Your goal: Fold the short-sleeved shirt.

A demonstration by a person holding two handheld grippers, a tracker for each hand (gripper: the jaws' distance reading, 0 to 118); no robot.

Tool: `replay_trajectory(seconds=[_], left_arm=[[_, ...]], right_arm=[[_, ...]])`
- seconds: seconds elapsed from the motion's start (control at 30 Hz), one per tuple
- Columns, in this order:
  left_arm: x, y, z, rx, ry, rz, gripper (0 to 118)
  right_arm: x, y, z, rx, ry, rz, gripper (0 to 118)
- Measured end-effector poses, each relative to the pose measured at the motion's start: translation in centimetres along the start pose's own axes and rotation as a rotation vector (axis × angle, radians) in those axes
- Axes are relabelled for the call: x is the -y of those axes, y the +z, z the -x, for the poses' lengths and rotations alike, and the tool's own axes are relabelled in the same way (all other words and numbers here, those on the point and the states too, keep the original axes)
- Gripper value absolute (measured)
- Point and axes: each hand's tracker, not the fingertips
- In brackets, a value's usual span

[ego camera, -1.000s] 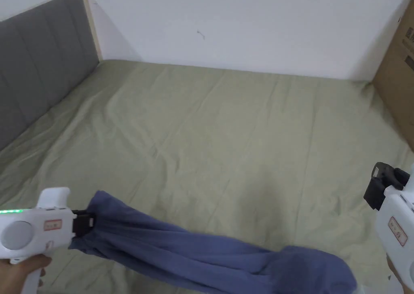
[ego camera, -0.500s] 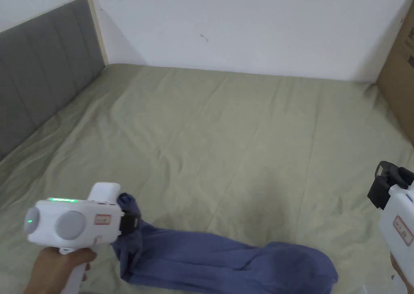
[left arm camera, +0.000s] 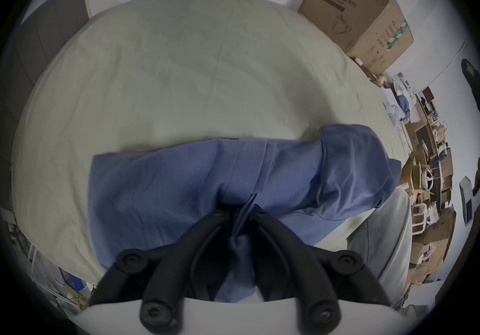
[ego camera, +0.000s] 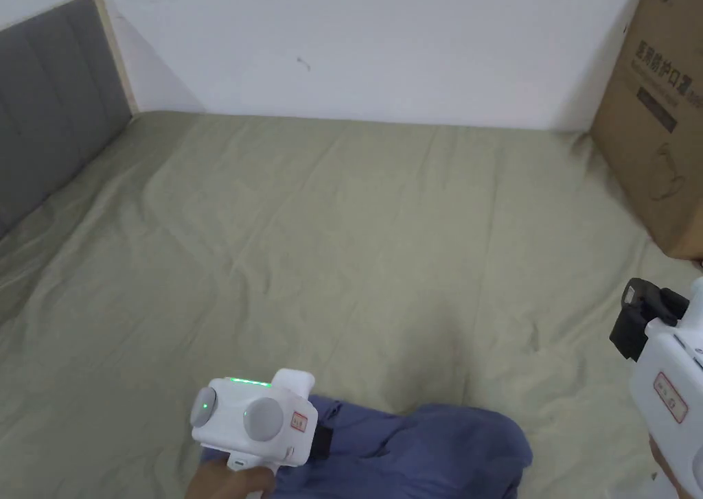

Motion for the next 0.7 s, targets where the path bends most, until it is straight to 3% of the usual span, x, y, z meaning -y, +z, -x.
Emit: replay_trajectory(seconds=[0.03, 0.1, 0.13, 0.17, 0.3, 0.47, 0.5, 0.53, 0.6, 0.63, 0.7], left_arm=[[0.1, 0.1, 0.0, 0.029, 0.009, 0.000, 25], [0.3, 1.1, -0.1, 0.128, 0.063, -0.034, 74], [0.3, 1.9, -0.1, 0.144, 0.094, -0.061, 88], [0.2, 2.6, 0.0, 0.159, 0.106, -0.094, 93], [-0.4, 6.7, 1.1, 0.180, 0.128, -0.250, 93], [0.0, 10.7, 2.9, -0.041, 0.075, -0.474, 91], [0.2, 11.1, 3.5, -0.082, 0.082, -0.508, 88], [0.4, 11.3, 4.0, -0.099, 0.081, -0.532, 78], [0.8, 11.2, 5.0, -0.127, 0.077, -0.553, 21], [0.9, 10.9, 5.4, -0.134, 0.080, -0.537, 0], [1.3, 9.7, 6.3, -0.130, 0.085, -0.511, 0]], right_arm=[[0.0, 0.0, -0.1, 0.003, 0.000, 0.000, 0], [-0.1, 0.0, 0.0, 0.005, -0.005, 0.000, 0], [-0.1, 0.0, 0.0, 0.004, -0.008, -0.001, 0], [-0.2, -0.1, 0.1, 0.003, -0.011, -0.001, 0], [-0.2, -0.6, 0.3, -0.009, -0.013, -0.001, 0], [-0.4, -0.7, 1.1, -0.031, -0.006, -0.005, 0], [-0.3, -0.8, 1.0, -0.035, -0.006, -0.007, 0], [-0.4, -0.8, 1.1, -0.037, -0.005, -0.008, 0], [-0.4, -0.7, 1.2, -0.041, -0.004, -0.011, 0], [-0.6, -0.3, 1.8, -0.041, -0.004, -0.012, 0], [-0.7, -0.2, 1.9, -0.046, -0.007, -0.011, 0]])
